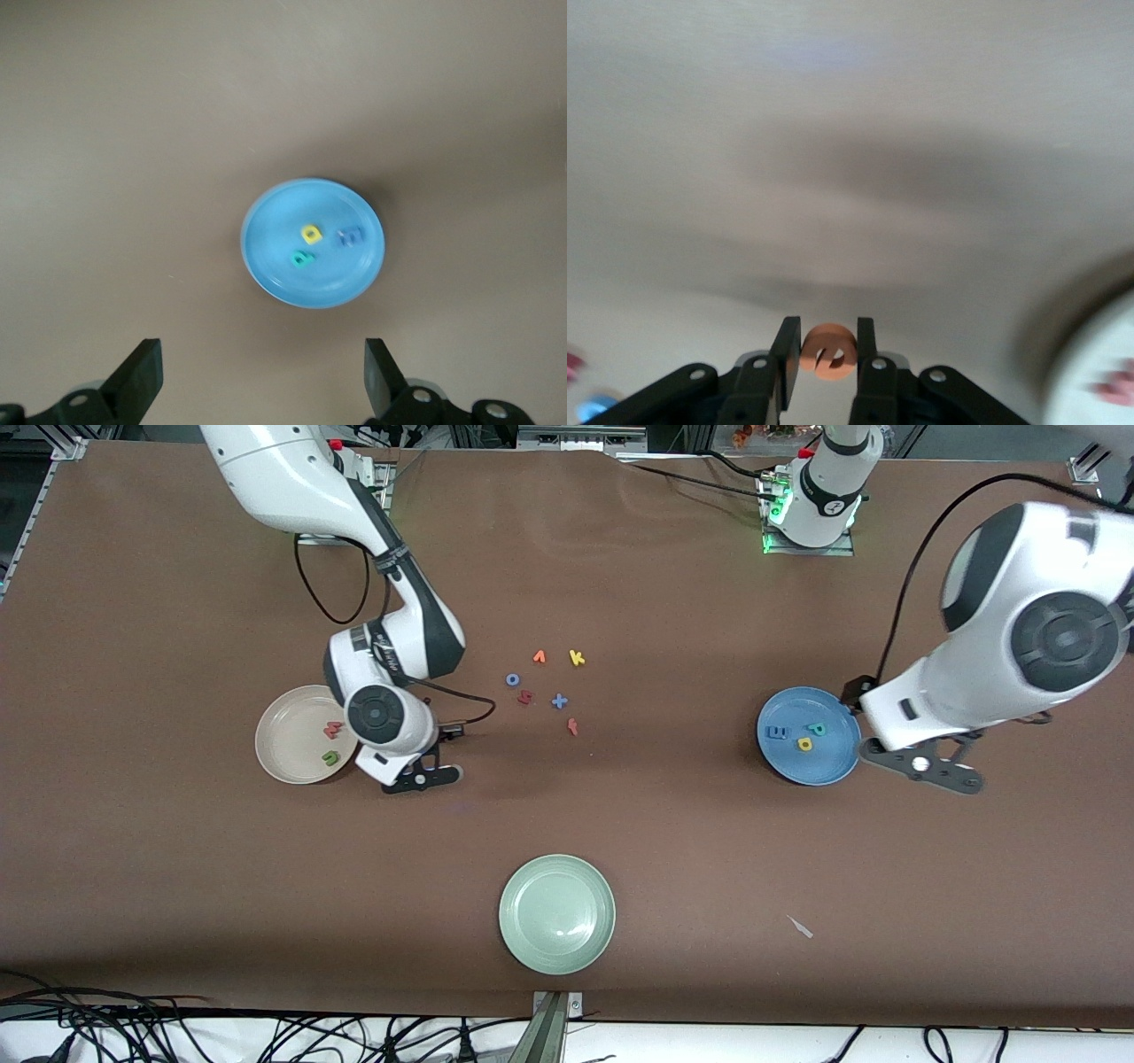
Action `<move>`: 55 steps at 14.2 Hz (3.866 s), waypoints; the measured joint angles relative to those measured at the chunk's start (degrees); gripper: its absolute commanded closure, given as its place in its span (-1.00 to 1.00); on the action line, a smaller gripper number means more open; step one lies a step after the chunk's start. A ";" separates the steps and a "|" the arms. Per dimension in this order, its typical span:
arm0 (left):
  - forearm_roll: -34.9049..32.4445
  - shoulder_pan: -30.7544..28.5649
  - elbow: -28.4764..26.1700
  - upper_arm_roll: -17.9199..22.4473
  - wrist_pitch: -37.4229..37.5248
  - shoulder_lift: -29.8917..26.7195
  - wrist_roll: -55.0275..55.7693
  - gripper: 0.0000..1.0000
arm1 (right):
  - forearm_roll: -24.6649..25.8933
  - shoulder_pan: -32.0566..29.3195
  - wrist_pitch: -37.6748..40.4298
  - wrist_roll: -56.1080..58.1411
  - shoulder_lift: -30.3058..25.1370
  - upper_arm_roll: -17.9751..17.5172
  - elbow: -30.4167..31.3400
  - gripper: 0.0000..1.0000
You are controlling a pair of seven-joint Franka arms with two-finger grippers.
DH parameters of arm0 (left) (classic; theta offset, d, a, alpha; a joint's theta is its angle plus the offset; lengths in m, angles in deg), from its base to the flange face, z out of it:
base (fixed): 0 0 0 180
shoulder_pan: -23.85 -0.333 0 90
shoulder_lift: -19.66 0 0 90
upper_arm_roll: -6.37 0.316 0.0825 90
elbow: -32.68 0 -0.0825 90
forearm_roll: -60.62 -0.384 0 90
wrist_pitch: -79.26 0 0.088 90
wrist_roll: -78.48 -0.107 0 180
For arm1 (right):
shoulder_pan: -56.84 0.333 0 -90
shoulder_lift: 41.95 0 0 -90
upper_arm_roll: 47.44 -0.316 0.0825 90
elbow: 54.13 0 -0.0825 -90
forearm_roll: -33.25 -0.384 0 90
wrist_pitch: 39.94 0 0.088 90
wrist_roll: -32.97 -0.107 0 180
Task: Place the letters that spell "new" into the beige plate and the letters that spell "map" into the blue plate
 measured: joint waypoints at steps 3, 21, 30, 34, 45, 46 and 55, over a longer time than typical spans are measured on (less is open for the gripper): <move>14.15 2.78 0.46 12.55 -1.75 -4.50 -0.22 -1.00 | 0.00 -0.38 0.51 9.74 -2.54 4.73 3.07 0.47; 11.50 10.67 -20.80 23.13 -16.78 -19.55 0.89 -1.00 | -2.91 -0.92 12.16 20.75 -7.31 13.47 3.77 -1.00; 11.50 9.93 -20.09 22.97 -17.21 -19.01 0.86 -1.00 | 0.75 -0.45 30.96 15.76 -12.88 13.23 -5.58 -1.00; 11.50 9.99 -19.51 22.97 -17.17 -18.94 0.86 -1.00 | 4.40 -3.65 32.55 13.67 -18.27 6.97 -5.50 -1.00; 11.86 9.55 -17.47 22.99 -14.47 -17.68 0.87 -1.00 | 9.78 -26.41 35.26 10.92 -35.83 -11.26 -5.19 -1.00; 11.88 9.39 -17.29 22.98 -13.97 -17.68 0.87 -1.00 | 9.78 -27.13 35.20 10.92 -36.04 -11.25 -5.19 -1.00; 11.92 7.19 -16.51 20.13 -13.24 -17.66 0.89 -1.00 | 9.78 -28.64 33.74 10.91 -34.75 -10.65 -4.81 -1.00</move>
